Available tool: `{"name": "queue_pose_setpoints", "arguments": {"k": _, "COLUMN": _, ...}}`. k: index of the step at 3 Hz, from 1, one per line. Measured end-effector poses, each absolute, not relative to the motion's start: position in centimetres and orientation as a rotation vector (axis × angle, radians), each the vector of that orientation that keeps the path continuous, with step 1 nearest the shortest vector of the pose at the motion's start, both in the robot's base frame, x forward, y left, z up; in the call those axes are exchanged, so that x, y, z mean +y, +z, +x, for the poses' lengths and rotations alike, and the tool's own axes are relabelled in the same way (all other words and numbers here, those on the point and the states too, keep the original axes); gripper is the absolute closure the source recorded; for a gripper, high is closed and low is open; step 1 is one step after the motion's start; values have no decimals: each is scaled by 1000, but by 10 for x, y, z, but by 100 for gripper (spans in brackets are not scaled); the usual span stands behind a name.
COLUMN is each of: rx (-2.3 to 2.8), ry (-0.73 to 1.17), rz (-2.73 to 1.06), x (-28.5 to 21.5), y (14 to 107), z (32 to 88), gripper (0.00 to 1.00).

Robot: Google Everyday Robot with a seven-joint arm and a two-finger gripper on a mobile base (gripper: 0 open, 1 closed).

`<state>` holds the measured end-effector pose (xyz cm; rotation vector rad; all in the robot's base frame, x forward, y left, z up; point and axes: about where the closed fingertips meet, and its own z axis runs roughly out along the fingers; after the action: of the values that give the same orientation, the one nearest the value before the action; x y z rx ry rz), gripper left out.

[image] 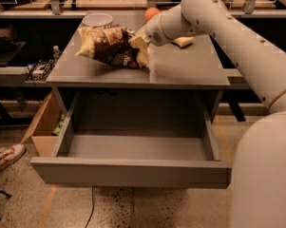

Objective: Pick brown chip bag from top drawer and place on counter

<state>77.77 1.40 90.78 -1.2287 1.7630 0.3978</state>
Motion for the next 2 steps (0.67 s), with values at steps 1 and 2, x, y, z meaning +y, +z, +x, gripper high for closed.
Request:
{"name": "queue_pose_setpoints", "arguments": {"k": 1, "rx": 1751, "ry": 397, "rz": -1225, "x": 16, "y": 913, "z": 782, "gripper": 51}}
{"name": "queue_pose_setpoints", "arguments": {"k": 2, "rx": 1750, "ry": 401, "rz": -1228, "x": 19, "y": 911, "z": 782, "gripper": 27}}
